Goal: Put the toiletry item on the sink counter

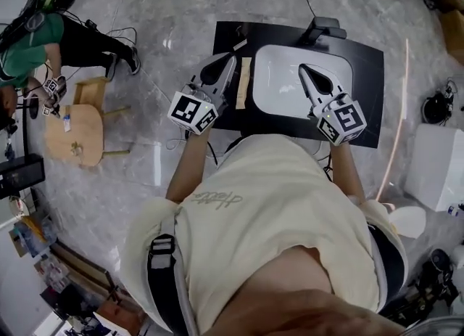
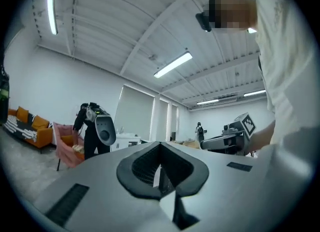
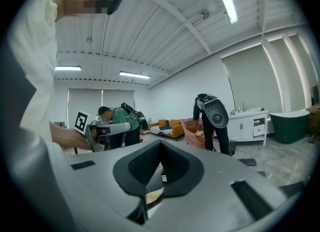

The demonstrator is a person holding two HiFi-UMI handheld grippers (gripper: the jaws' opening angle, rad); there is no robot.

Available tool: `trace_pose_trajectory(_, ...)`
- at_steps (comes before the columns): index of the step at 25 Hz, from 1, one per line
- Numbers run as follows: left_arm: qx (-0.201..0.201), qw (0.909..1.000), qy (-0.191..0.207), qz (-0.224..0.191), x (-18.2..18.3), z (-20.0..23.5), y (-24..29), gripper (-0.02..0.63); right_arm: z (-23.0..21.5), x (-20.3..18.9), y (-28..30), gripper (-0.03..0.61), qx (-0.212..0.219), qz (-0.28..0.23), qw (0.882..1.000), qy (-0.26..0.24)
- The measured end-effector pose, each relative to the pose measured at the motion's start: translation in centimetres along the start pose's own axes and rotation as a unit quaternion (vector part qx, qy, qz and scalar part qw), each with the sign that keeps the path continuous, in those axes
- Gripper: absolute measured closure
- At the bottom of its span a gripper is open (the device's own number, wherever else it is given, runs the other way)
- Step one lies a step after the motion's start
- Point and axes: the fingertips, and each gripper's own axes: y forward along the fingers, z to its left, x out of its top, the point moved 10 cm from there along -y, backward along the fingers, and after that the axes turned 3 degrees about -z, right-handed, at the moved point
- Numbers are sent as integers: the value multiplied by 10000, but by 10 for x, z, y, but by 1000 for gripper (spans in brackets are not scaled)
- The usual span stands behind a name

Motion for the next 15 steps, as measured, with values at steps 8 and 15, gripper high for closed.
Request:
trace_pose_trajectory(8, -819, 9958, -229, -330, 7, -17, 7, 611, 17, 19, -17, 584, -174, -104, 9997, -160)
trace_pose_trajectory(15, -659, 9960, -565, -220, -1, -5, 12, 611, 10, 21, -19, 584, -312, -163, 9993, -120)
